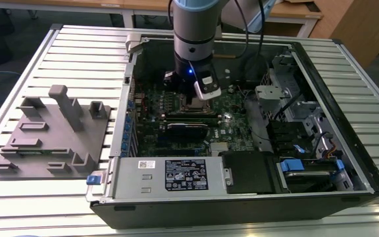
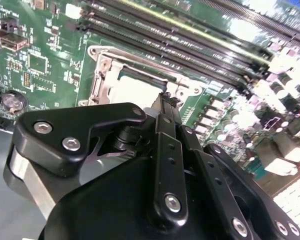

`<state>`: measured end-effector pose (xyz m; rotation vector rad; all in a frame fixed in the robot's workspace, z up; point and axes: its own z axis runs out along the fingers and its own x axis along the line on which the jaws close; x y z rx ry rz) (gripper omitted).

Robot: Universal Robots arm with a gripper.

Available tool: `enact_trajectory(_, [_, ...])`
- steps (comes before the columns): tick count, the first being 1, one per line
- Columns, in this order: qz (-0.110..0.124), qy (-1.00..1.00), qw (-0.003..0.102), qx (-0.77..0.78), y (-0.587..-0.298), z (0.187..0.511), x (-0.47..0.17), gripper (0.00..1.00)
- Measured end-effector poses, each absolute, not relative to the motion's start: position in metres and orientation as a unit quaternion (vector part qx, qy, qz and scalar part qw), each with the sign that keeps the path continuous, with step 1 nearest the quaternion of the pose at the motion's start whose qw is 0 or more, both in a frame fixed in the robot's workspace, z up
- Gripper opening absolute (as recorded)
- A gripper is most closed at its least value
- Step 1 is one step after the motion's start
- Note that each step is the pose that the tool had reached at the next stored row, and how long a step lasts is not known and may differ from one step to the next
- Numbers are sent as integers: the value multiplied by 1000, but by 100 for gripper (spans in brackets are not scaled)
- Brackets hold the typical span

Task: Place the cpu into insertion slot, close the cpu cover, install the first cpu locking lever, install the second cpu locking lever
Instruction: 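Install the second cpu locking lever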

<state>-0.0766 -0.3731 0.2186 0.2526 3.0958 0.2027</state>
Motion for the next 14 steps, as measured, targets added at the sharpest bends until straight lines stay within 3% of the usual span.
enact_trajectory(14, [26,996,18,81,-354,218,-63,11])
